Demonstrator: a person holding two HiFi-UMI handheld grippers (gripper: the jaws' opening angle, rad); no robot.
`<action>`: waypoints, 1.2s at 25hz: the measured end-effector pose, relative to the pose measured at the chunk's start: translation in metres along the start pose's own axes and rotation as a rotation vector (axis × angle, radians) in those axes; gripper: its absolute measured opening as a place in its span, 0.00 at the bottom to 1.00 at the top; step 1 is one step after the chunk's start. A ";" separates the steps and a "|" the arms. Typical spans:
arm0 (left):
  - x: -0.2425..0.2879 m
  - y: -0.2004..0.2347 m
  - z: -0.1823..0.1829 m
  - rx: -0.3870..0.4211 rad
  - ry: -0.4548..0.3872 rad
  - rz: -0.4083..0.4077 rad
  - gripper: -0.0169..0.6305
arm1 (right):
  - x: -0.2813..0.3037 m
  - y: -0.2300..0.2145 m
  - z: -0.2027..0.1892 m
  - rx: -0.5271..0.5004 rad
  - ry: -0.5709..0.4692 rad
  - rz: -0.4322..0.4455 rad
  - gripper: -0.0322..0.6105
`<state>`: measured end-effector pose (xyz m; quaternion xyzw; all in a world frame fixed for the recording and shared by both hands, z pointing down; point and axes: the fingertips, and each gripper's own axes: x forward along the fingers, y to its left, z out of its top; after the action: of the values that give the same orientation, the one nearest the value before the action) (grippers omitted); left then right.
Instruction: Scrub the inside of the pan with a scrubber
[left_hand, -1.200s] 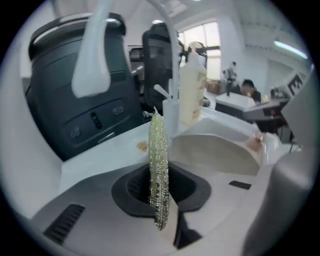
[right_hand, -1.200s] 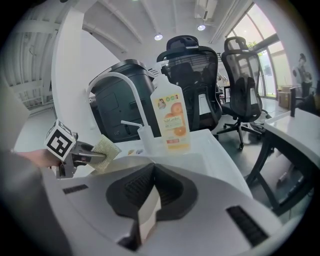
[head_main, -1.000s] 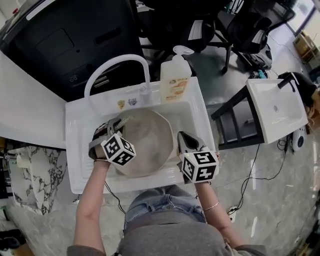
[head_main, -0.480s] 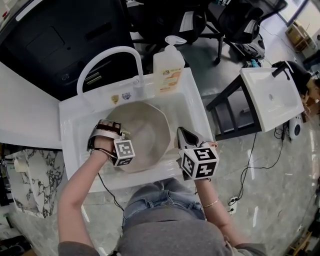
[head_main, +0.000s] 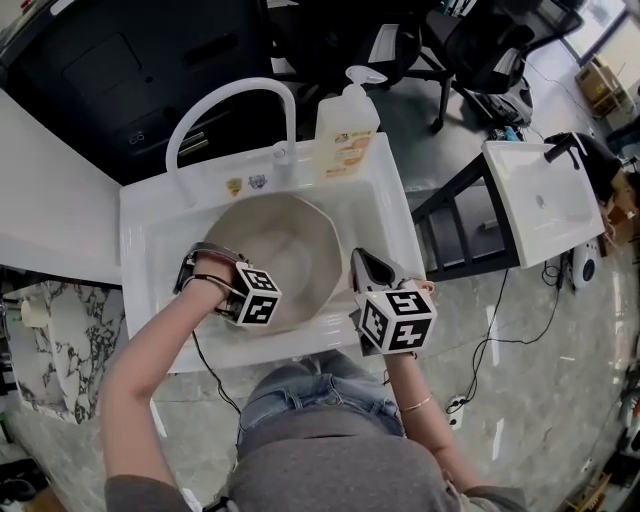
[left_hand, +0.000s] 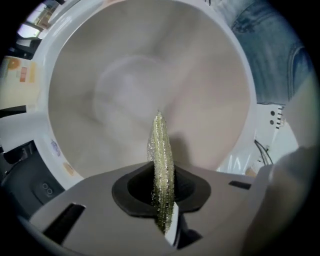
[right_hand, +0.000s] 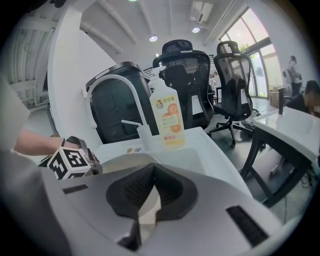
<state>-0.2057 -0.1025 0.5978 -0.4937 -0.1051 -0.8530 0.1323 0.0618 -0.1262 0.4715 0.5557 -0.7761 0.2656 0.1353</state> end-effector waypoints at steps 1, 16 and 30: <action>-0.001 -0.006 0.003 0.001 0.000 -0.032 0.12 | -0.001 0.000 0.000 0.000 -0.001 -0.001 0.07; -0.043 -0.063 0.050 0.072 -0.169 -0.464 0.12 | -0.011 -0.012 -0.004 0.026 -0.002 -0.014 0.07; -0.112 -0.049 0.133 -0.124 -0.726 -0.841 0.12 | -0.009 -0.025 -0.006 0.041 0.012 -0.021 0.07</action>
<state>-0.0599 -0.0014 0.5634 -0.6783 -0.2812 -0.6122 -0.2934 0.0884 -0.1216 0.4785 0.5650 -0.7637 0.2834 0.1315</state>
